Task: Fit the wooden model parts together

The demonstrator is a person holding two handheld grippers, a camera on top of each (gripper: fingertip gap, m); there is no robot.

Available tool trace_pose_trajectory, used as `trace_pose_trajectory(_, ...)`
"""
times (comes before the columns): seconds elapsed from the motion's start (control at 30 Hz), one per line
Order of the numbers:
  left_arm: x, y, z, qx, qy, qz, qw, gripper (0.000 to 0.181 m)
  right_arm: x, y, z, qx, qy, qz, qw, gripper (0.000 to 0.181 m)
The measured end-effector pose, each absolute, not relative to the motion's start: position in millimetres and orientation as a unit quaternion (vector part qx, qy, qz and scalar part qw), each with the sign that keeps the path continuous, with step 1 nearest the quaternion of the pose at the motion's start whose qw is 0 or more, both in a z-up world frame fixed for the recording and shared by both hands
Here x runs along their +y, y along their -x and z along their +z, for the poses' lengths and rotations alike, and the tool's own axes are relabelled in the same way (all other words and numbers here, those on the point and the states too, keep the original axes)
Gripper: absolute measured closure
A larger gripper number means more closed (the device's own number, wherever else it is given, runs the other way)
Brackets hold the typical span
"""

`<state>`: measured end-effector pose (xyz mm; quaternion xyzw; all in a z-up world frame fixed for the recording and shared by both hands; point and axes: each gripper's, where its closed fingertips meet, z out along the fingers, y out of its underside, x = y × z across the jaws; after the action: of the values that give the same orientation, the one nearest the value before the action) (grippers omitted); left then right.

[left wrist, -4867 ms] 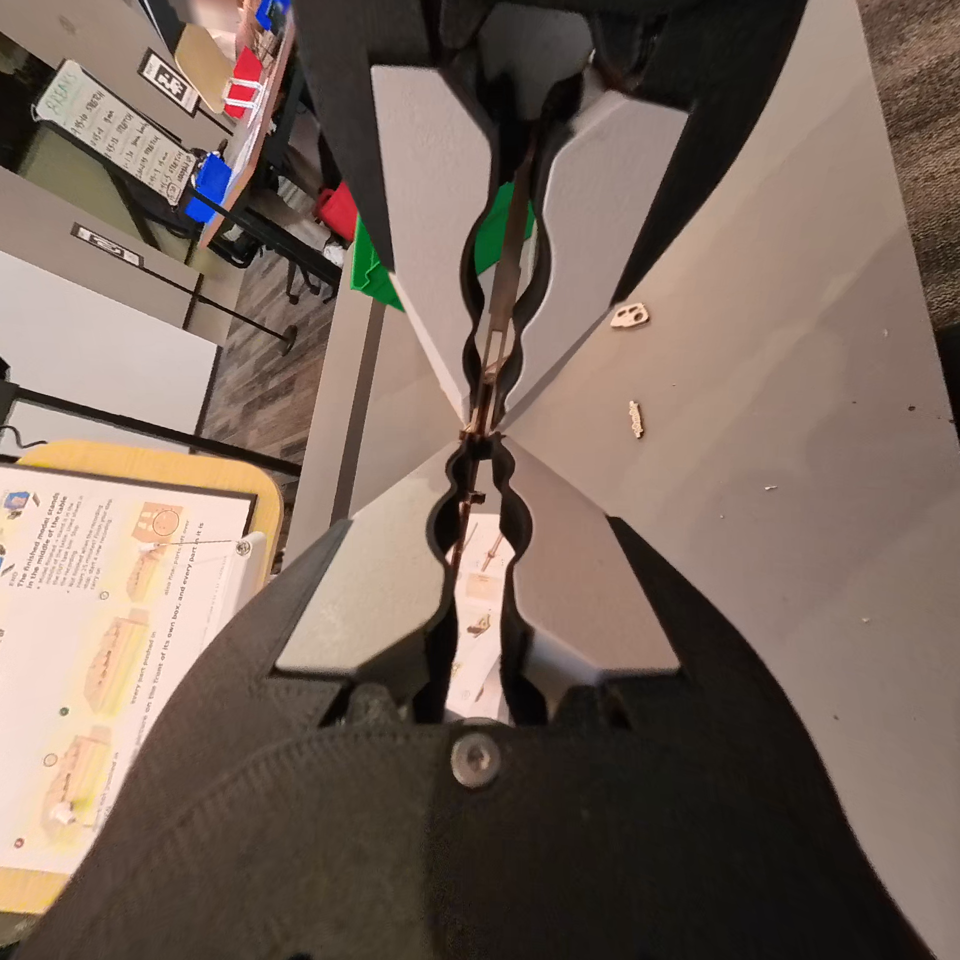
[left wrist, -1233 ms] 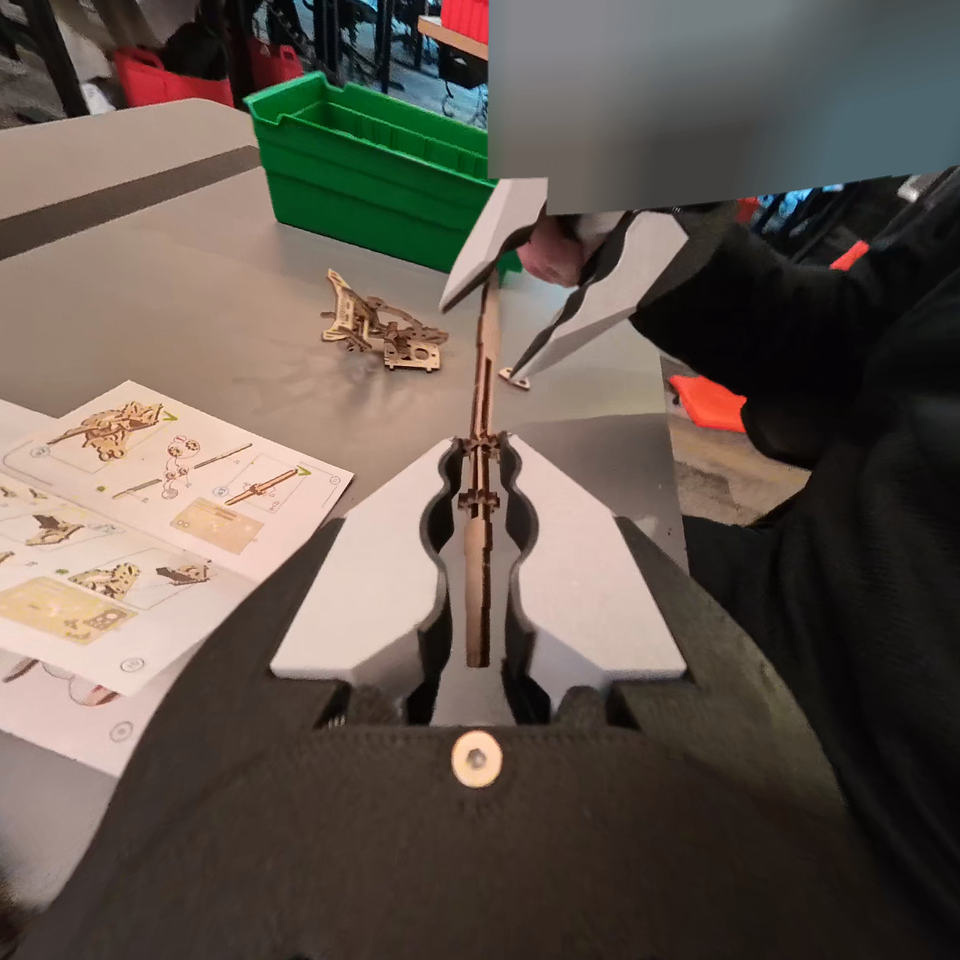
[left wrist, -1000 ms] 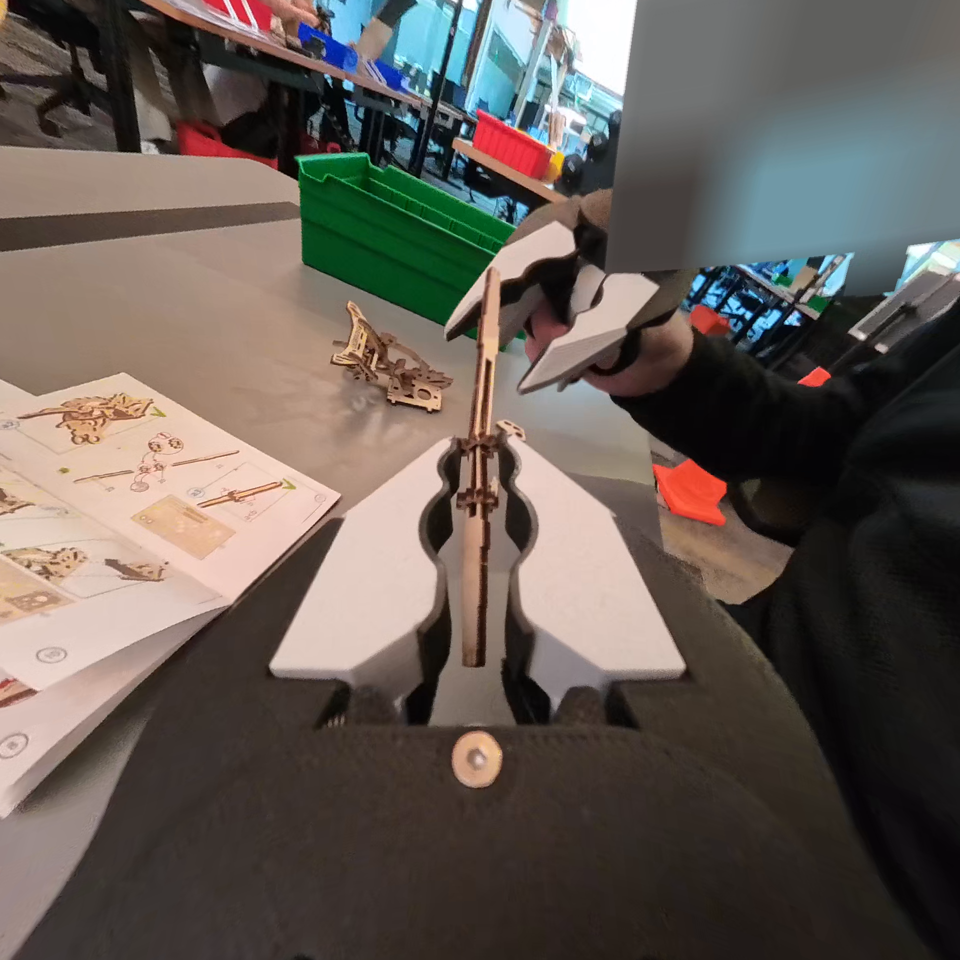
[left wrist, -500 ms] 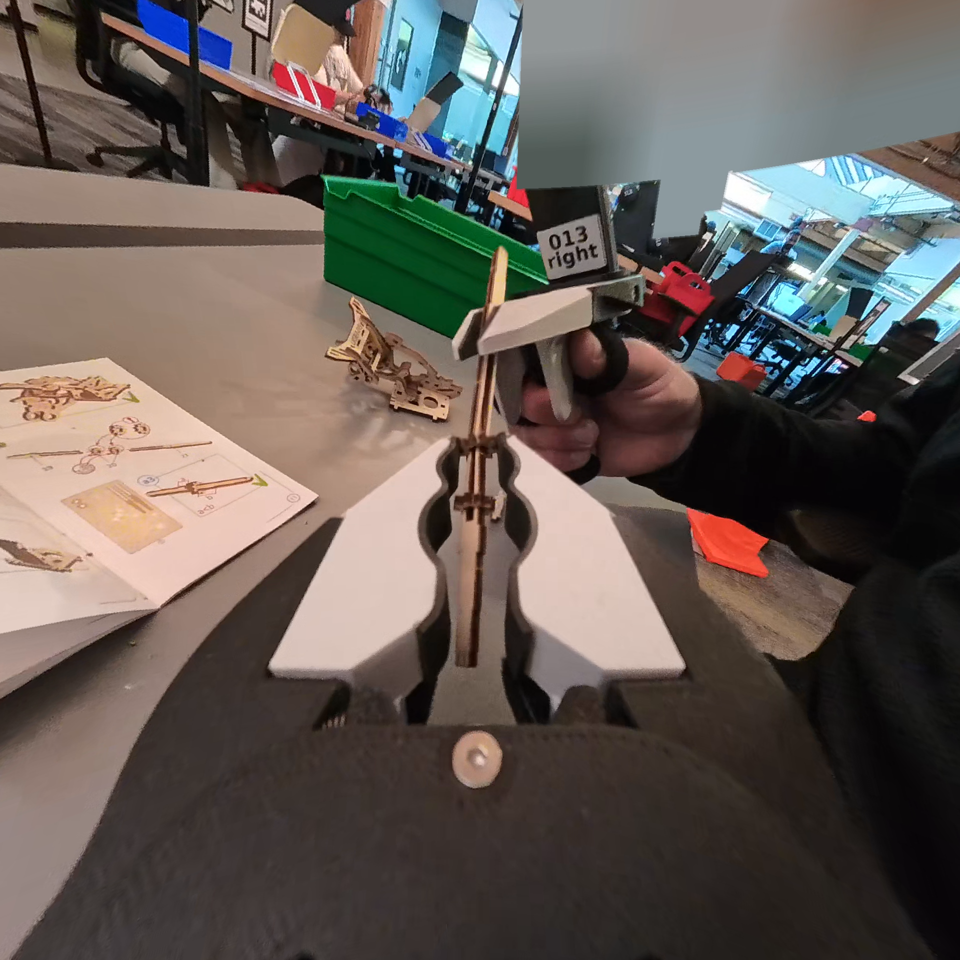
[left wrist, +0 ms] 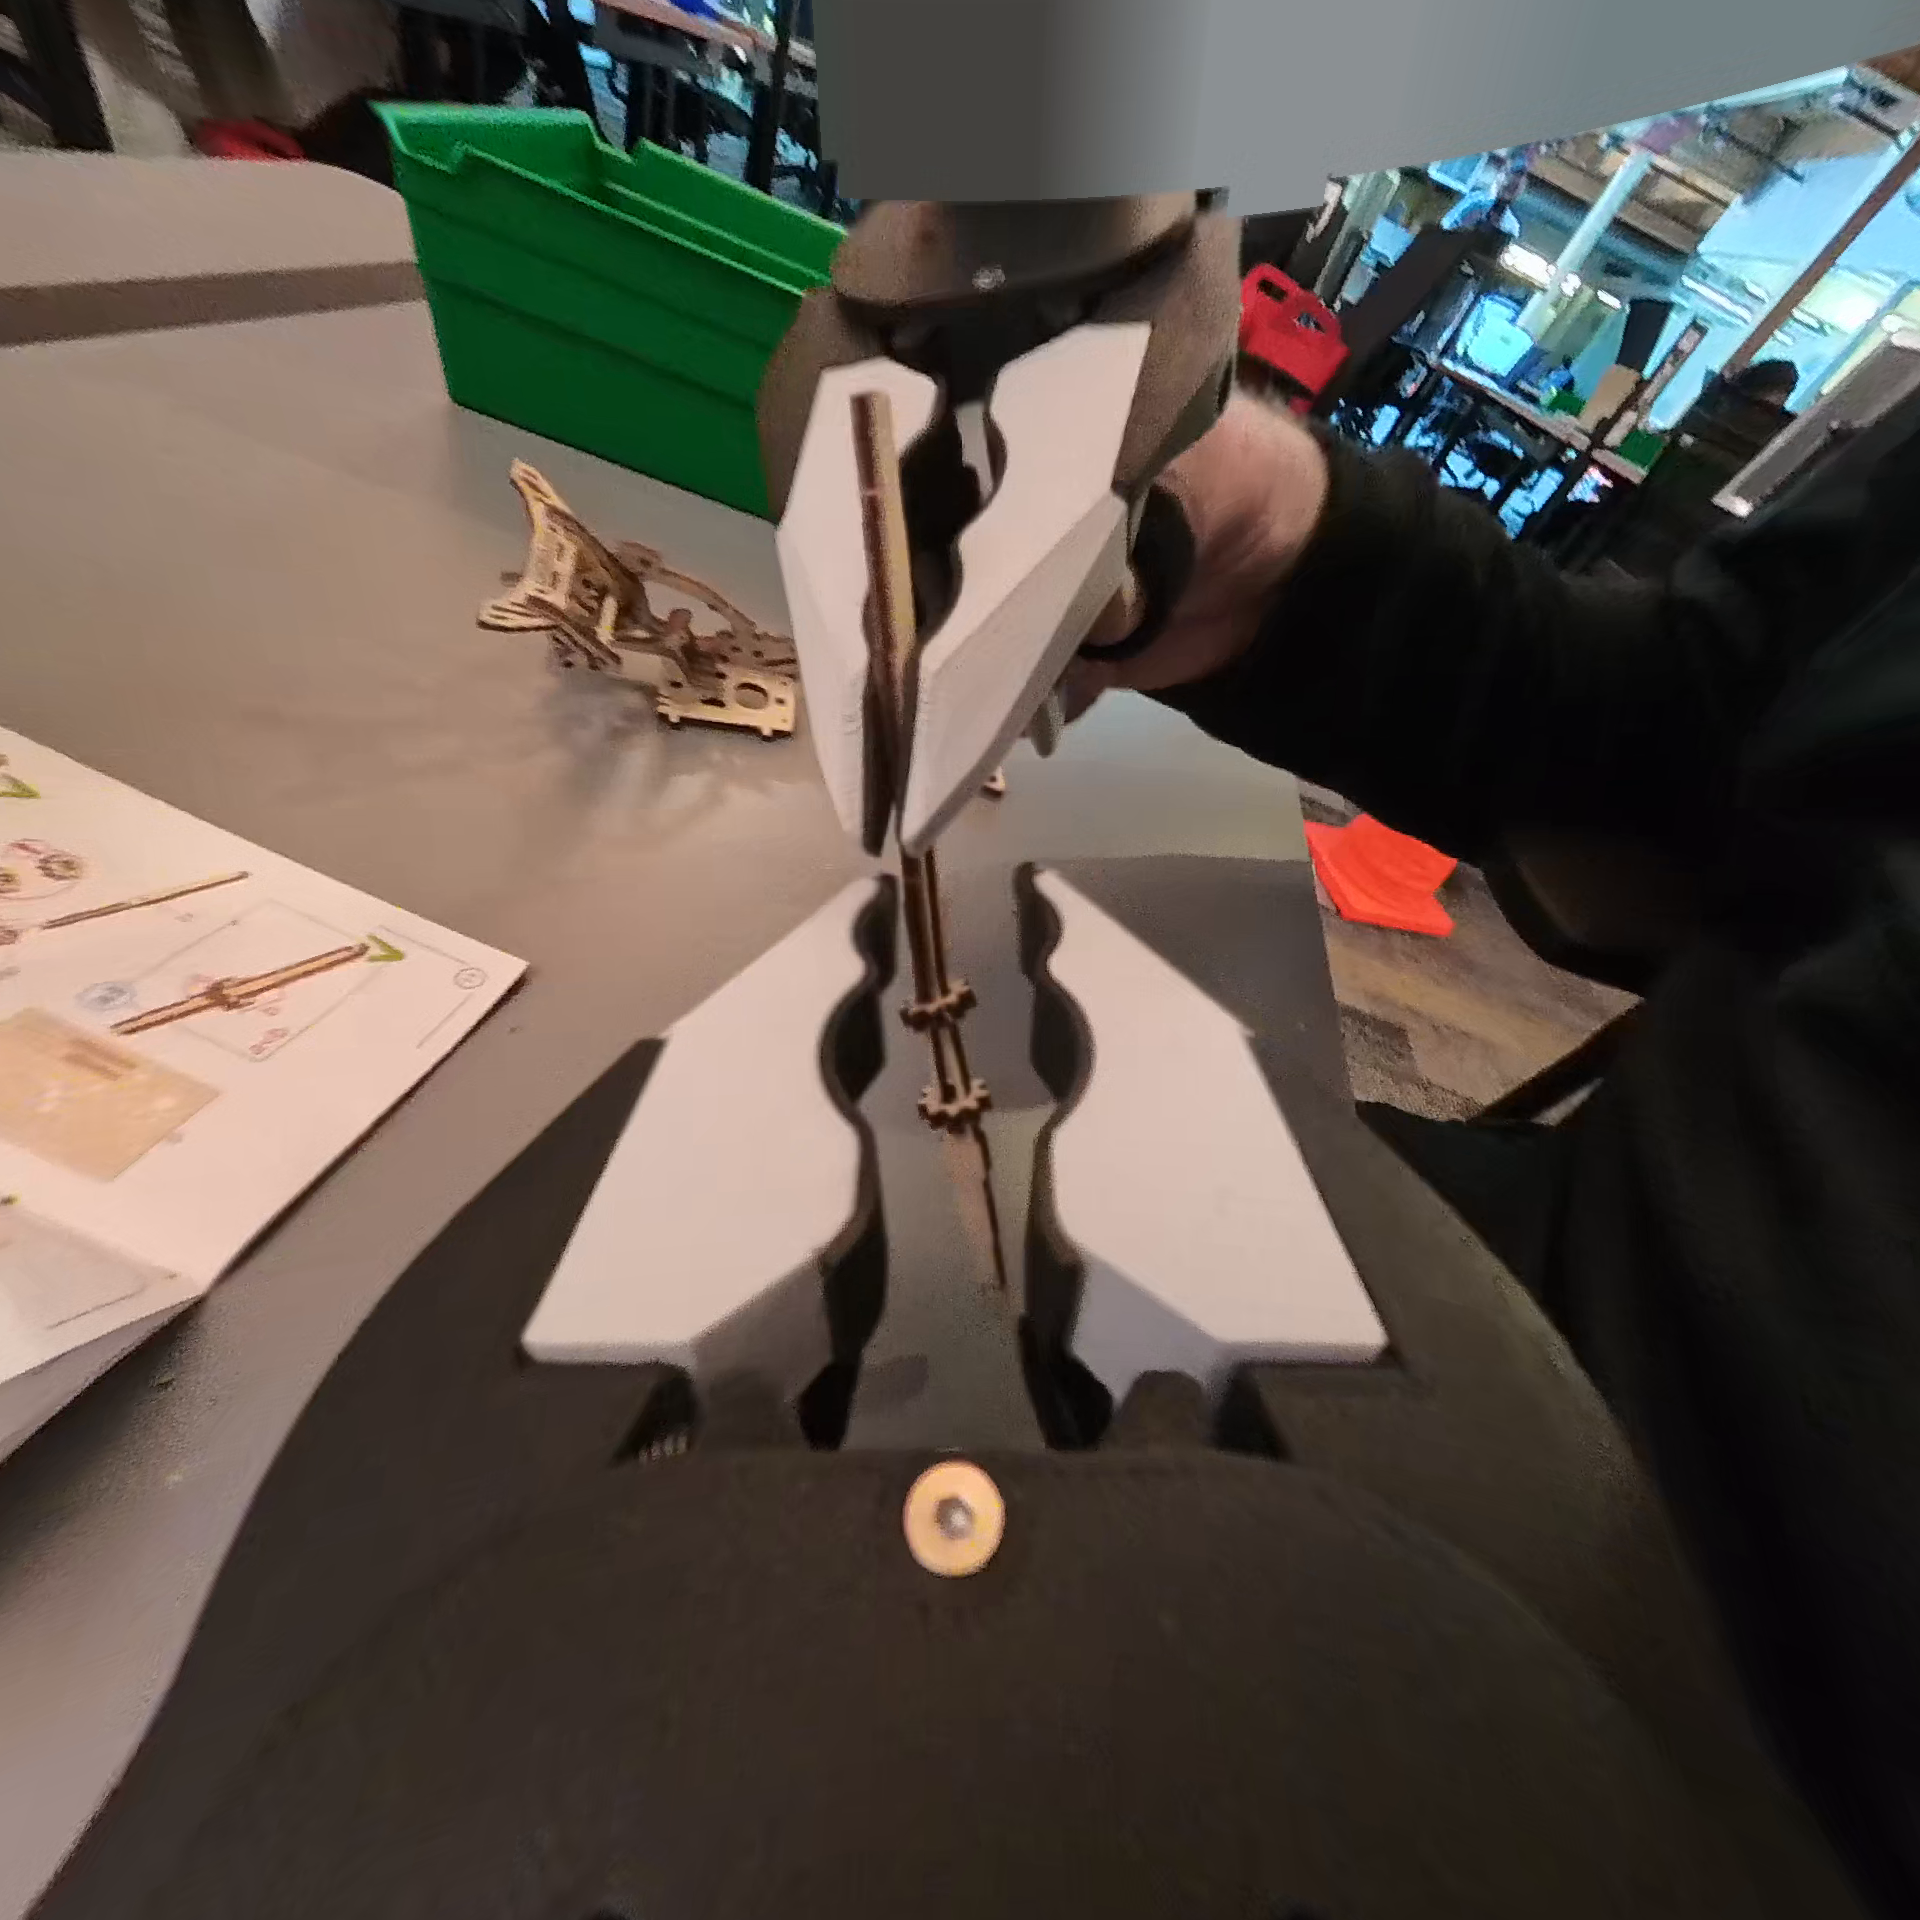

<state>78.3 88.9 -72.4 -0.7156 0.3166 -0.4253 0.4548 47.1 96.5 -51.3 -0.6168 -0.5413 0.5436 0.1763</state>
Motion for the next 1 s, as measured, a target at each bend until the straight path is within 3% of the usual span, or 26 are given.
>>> trace_pose_trajectory(0.1, 92.9, -80.3, -79.9, 0.306, 0.725, -0.421, 0.451, 0.177, 88.9, -39.9, -53.2, -0.572, 0.605, 0.529, 0.161, 0.181)
trace_pose_trajectory(0.27, 111.8, -60.2, -64.7, 0.178, 0.71, -0.491, 0.473, 0.179, 108.3, -31.3, -43.0, -0.55, 0.615, 0.52, 0.22, 0.153)
trace_pose_trajectory(0.47, 119.8, -33.9, -26.5, 0.063, 0.601, -0.601, 0.523, 0.179, 98.3, -42.7, -56.1, -0.52, 0.637, 0.534, 0.197, 0.142)
trace_pose_trajectory(0.6, 121.4, -30.2, -22.5, 0.038, 0.576, -0.615, 0.538, 0.179, 67.1, -33.7, -72.0, -0.525, 0.634, 0.547, 0.154, 0.146)
trace_pose_trajectory(0.7, 116.8, -30.0, -16.7, 0.033, 0.555, -0.635, 0.536, 0.179, 58.8, -29.5, -72.7, -0.52, 0.63, 0.556, 0.155, 0.174)
trace_pose_trajectory(0.83, 116.1, -22.8, -13.3, 0.054, 0.567, -0.616, 0.544, 0.164, 63.6, -37.4, -72.3, -0.511, 0.645, 0.545, 0.162, 0.176)
trace_pose_trajectory(1.0, 118.1, -0.2, -11.5, 0.08, 0.593, -0.565, 0.568, 0.164, 68.5, -54.0, -77.7, -0.532, 0.667, 0.496, 0.161, 0.177)
